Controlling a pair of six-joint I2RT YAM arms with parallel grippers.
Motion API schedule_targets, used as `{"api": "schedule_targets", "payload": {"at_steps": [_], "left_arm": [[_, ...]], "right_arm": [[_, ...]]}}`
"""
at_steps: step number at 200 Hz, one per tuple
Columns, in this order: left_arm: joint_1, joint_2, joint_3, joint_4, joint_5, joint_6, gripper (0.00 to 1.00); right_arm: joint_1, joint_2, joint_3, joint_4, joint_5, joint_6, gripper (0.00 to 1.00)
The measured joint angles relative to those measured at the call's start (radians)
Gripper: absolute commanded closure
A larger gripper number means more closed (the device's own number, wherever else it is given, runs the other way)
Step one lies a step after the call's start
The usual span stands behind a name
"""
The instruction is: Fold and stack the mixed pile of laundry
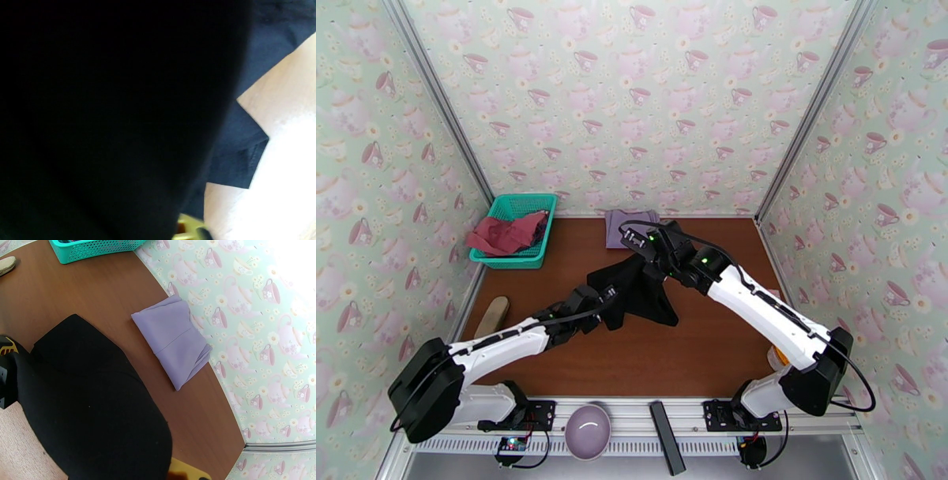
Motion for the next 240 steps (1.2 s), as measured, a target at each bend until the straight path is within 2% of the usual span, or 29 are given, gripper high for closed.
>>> {"api": "schedule_targets", "payload": {"at_steps": [36, 80, 142, 186, 240], "left_arm": [[-0.002, -0.119, 0.068, -0.128, -0.104, 0.029, 1.0], [0.012, -0.245, 0.495, -0.385, -0.183, 0.137, 1.0], [-0.005, -0.335, 0.882, -0.713, -0.25, 0.206, 1.0], [-0.018, -0.348, 0.999, -0.895, -0.219, 0.198, 1.0], [-0.024, -0.327, 1.019, -1.019, -0.157, 0.173, 1.0]], "right_arm": [[0.0, -0.008, 0.0, -0.005, 0.002, 0.013, 1.0], [0.013, -0.064, 0.04, -0.078, 0.008, 0.05, 1.0], [0.24, -0.134, 0.222, -0.276, 0.146, 0.079, 1.0], [0.351, -0.134, 0.355, -0.4, 0.238, 0.114, 1.0], [0.352, -0.116, 0.335, -0.444, 0.313, 0.176, 1.0]]}}
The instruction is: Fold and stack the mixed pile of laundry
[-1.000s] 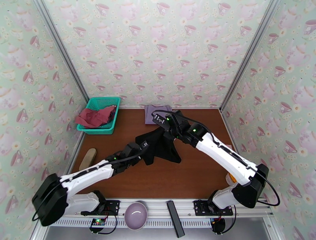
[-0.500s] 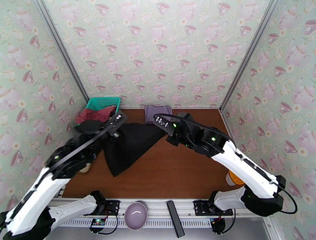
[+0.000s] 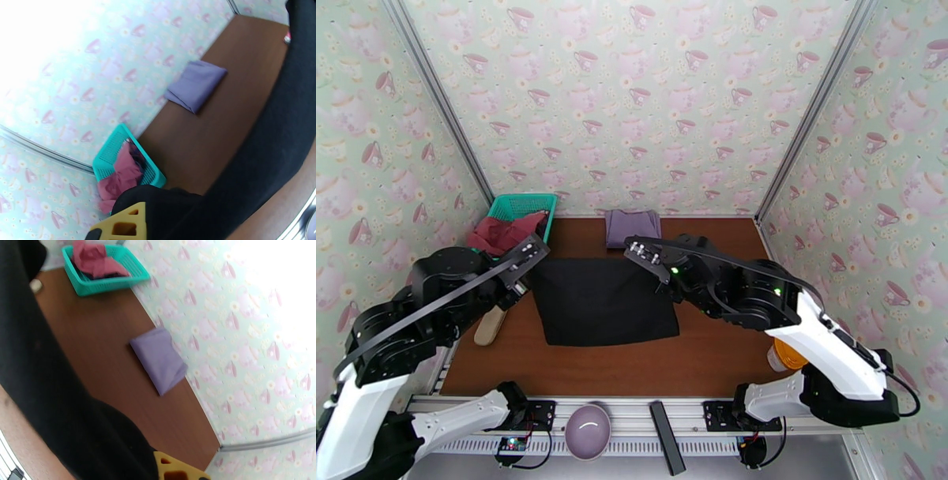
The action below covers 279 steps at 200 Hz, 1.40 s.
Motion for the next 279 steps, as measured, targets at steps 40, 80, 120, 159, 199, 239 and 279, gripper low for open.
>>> {"api": "schedule_targets", "payload": {"at_steps": [40, 80, 120, 159, 199, 239, 279], "left_arm": [[0.055, 0.087, -0.124, 0.076, 0.066, 0.017, 1.0], [0.221, 0.347, -0.237, 0.272, 0.204, 0.053, 1.0], [0.298, 0.647, -0.227, 0.465, 0.214, 0.094, 1.0], [0.288, 0.66, -0.189, 0.522, 0.191, 0.113, 1.0], [0.19, 0.459, -0.169, 0.523, 0.13, 0.116, 1.0], [-0.011, 0.231, -0.163, 0.446, 0.04, 0.073, 1.0], [-0.259, 0.086, -0.135, 0.301, -0.14, 0.009, 1.0]], "right_arm": [[-0.166, 0.017, -0.145, 0.035, -0.002, 0.034, 1.0], [-0.39, 0.116, -0.303, 0.186, -0.062, 0.042, 1.0], [-0.536, 0.341, -0.322, 0.345, -0.103, 0.041, 1.0], [-0.549, 0.383, -0.293, 0.353, -0.123, 0.04, 1.0], [-0.498, 0.176, -0.272, 0.304, -0.168, 0.042, 1.0], [-0.291, -0.088, -0.225, 0.178, -0.194, 0.071, 1.0], [-0.079, -0.221, -0.165, 0.045, -0.165, 0.171, 1.0]]}}
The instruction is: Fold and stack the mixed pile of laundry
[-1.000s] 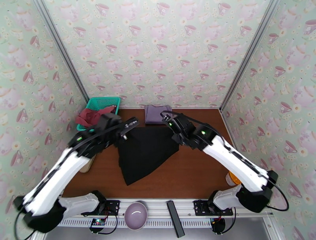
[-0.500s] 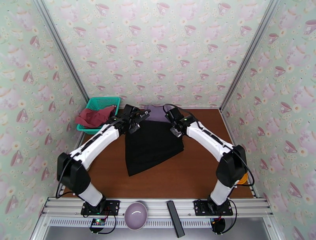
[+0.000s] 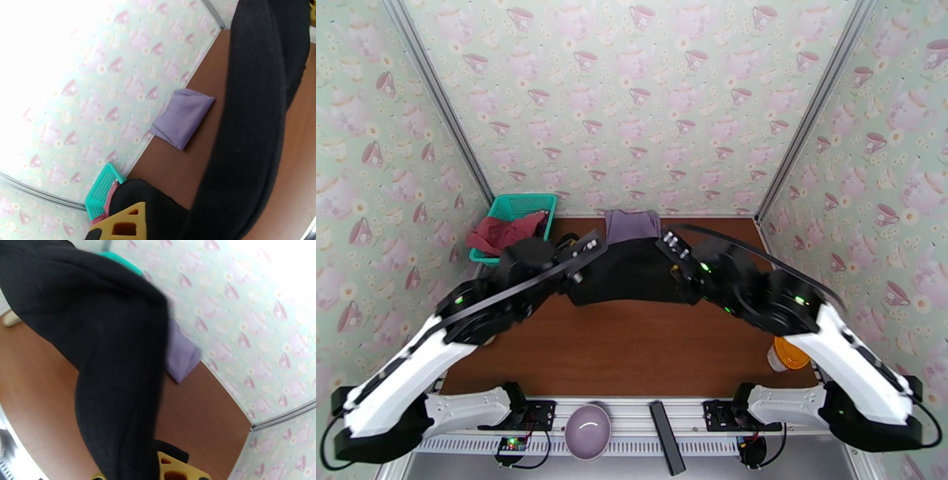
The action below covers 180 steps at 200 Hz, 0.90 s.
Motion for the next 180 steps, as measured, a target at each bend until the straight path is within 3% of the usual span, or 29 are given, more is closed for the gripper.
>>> {"api": "schedule_targets", "payload": {"at_steps": [27, 63, 79, 105, 133, 180], "left_arm": [[-0.11, -0.01, 0.061, -0.101, -0.13, -0.029, 1.0], [-0.097, 0.014, 0.064, -0.13, -0.206, -0.018, 1.0], [-0.013, 0.032, 0.03, -0.113, -0.174, -0.013, 1.0], [0.194, 0.086, -0.085, -0.045, -0.042, -0.008, 1.0], [0.392, 0.264, -0.206, 0.051, 0.104, 0.011, 1.0], [0.558, 0.628, -0.179, 0.245, 0.194, 0.086, 1.0]], "right_arm": [[0.039, -0.009, 0.009, -0.071, 0.053, 0.062, 1.0], [0.041, 0.053, -0.024, -0.096, 0.153, 0.091, 1.0], [0.006, 0.091, -0.065, -0.086, 0.169, 0.09, 1.0], [-0.118, 0.162, -0.154, -0.014, 0.141, 0.086, 1.0], [-0.264, 0.294, -0.26, 0.126, 0.071, 0.064, 1.0], [-0.42, 0.626, -0.281, 0.426, 0.037, 0.001, 1.0]]}}
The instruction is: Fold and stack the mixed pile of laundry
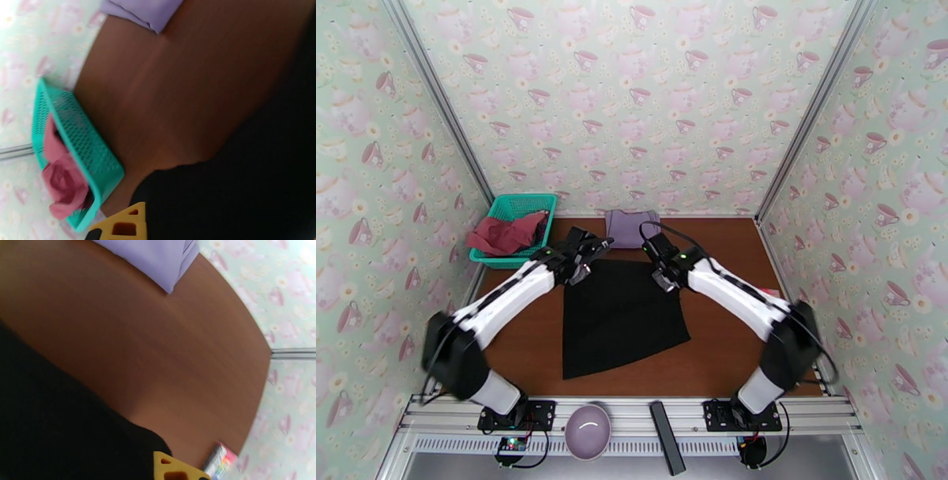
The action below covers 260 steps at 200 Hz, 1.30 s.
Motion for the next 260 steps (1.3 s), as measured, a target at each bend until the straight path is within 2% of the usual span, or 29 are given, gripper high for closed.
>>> {"api": "schedule_targets", "payload": {"at_steps": [48, 91, 118, 167, 209, 260], "left_arm": [[0.043, 0.217, 0.18, 0.134, -0.005, 0.067, 1.0], [0.029, 0.23, 0.158, 0.159, -0.018, 0.058, 1.0], [-0.006, 0.159, 0.057, 0.154, -0.042, 0.026, 1.0], [-0.124, -0.024, -0.114, 0.105, -0.077, -0.071, 1.0], [-0.175, -0.105, -0.232, 0.025, -0.105, -0.132, 1.0], [-0.255, -0.184, -0.305, -0.077, -0.101, -0.199, 1.0]], "right_arm": [[-0.077, 0.231, 0.096, 0.225, 0.035, -0.065, 1.0], [-0.089, 0.257, 0.105, 0.283, 0.042, -0.072, 1.0], [-0.086, 0.188, 0.03, 0.294, 0.029, -0.063, 1.0], [-0.064, -0.05, -0.148, 0.256, -0.011, -0.003, 1.0], [0.06, -0.163, -0.272, 0.181, -0.03, 0.088, 1.0], [0.195, -0.192, -0.372, 0.097, -0.027, 0.229, 1.0]]}}
